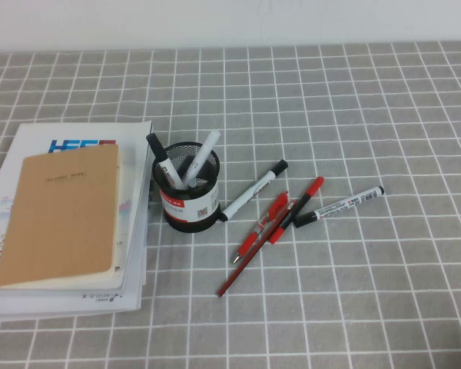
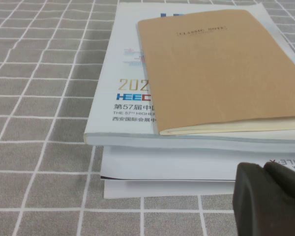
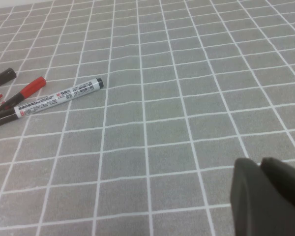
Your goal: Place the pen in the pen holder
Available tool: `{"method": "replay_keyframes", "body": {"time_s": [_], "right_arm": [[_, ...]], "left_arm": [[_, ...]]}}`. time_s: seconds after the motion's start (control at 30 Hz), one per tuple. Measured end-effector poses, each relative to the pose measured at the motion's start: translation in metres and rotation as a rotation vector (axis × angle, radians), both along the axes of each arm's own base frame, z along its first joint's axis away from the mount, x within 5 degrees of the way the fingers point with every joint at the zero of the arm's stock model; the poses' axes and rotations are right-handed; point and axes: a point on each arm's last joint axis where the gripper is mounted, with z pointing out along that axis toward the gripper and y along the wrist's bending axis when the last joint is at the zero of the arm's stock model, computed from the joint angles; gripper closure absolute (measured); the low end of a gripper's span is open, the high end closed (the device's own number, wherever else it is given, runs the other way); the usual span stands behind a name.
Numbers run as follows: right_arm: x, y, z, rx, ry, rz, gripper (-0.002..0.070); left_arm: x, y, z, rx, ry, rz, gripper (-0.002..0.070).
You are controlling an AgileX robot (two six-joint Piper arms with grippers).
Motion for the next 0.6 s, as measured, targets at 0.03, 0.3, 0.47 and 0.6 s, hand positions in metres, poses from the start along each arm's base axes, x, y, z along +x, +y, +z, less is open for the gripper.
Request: {"method": "replay_keyframes", "body": {"time_s": [0.03, 0.3, 0.47, 0.6], "right_arm": [[0.0000, 0.0000, 0.0000, 0.000, 0.000, 0.000, 0.0689], [0.0000, 0.0001, 0.0000, 0.002, 0.000, 0.000, 0.0689], [0.0000, 0.0002, 0.0001, 0.007, 0.000, 0.000, 0.0689], [0.0000, 0.0002, 0.0001, 0.007, 0.000, 0.000, 0.0689]], "left_arm": [[0.0000, 0.0000, 0.0000, 0.000, 0.000, 0.000, 0.0680], [0.0000, 0.0000, 0.0000, 0.000, 0.000, 0.000, 0.0680], [0.0000, 0.0000, 0.0000, 0.000, 0.000, 0.000, 0.0680], [0.0000, 0.0000, 0.0000, 0.000, 0.000, 0.000, 0.0680]]}}
